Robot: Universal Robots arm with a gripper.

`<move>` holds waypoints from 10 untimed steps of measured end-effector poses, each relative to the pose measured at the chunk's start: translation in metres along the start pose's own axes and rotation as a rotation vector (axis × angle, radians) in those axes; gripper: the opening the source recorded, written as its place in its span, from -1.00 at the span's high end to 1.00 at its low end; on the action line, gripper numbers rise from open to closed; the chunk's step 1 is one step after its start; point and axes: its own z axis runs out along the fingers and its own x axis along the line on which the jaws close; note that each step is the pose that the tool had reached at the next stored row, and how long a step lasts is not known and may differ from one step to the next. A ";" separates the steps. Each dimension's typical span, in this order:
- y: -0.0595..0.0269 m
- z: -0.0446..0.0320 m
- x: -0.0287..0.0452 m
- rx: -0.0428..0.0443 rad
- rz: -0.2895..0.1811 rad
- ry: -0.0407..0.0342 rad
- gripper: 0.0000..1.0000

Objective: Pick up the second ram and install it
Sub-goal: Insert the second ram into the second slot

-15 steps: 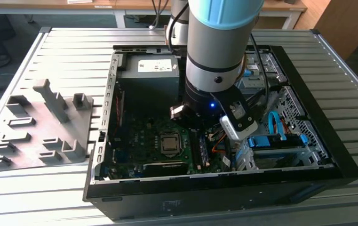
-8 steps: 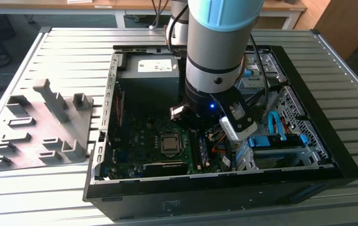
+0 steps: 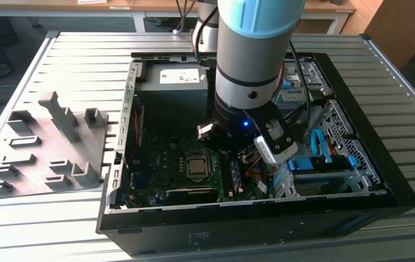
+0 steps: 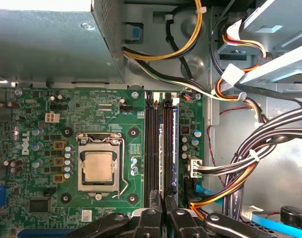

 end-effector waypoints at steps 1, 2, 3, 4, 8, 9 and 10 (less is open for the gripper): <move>0.0000 0.0002 0.0000 0.0000 0.000 0.0000 0.73; 0.0000 0.0005 0.0000 -0.0001 0.000 0.0000 0.73; 0.0000 0.0007 0.0000 -0.0001 0.000 0.0000 0.73; 0.0000 0.0009 0.0000 -0.0001 0.000 -0.0001 0.73; -0.0001 0.0018 0.0001 -0.0001 0.000 0.0000 0.73; -0.0001 0.0020 0.0001 -0.0001 0.000 0.0000 0.73; -0.0001 0.0023 0.0001 -0.0001 0.000 0.0000 0.73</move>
